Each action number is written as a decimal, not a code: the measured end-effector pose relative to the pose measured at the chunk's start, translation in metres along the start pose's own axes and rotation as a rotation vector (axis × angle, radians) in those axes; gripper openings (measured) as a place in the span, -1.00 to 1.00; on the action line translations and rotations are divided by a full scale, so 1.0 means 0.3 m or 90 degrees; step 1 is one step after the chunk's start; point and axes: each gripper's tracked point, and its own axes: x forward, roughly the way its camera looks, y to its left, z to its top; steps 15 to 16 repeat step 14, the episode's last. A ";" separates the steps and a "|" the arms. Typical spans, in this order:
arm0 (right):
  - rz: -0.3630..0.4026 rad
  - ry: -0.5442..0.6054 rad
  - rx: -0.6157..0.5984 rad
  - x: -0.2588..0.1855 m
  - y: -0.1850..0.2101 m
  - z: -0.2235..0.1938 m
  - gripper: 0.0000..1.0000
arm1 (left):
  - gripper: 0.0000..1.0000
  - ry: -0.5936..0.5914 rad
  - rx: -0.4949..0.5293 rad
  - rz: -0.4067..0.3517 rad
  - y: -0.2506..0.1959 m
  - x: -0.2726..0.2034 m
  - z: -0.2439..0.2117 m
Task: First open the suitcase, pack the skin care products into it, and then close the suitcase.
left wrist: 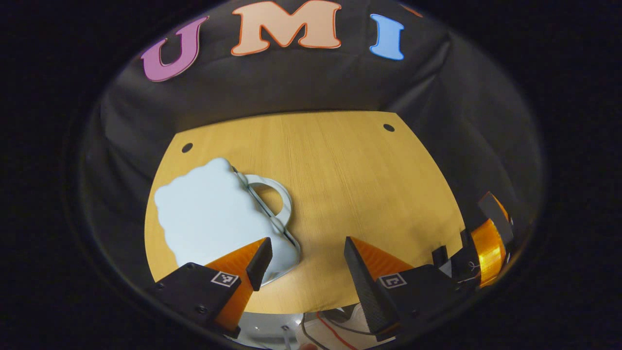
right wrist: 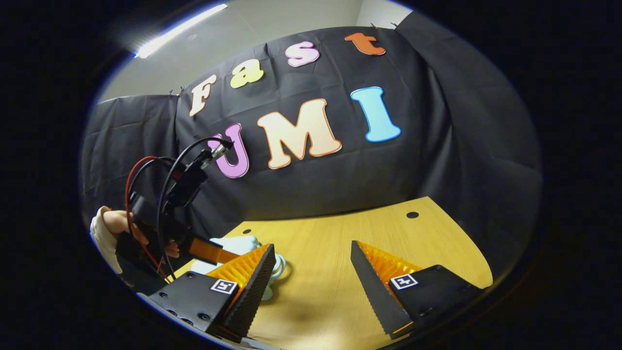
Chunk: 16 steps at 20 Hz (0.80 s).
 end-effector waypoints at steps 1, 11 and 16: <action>-0.003 -0.010 -0.004 -0.009 0.007 0.018 0.95 | 0.77 -0.019 -0.003 0.000 -0.014 -0.030 -0.001; -0.055 -0.026 -0.010 -0.071 -0.005 0.047 0.95 | 0.70 -0.055 0.014 -0.003 -0.066 -0.092 -0.098; -0.070 -0.036 -0.005 -0.085 -0.012 0.054 0.96 | 0.75 -0.055 0.014 -0.014 -0.068 -0.098 -0.106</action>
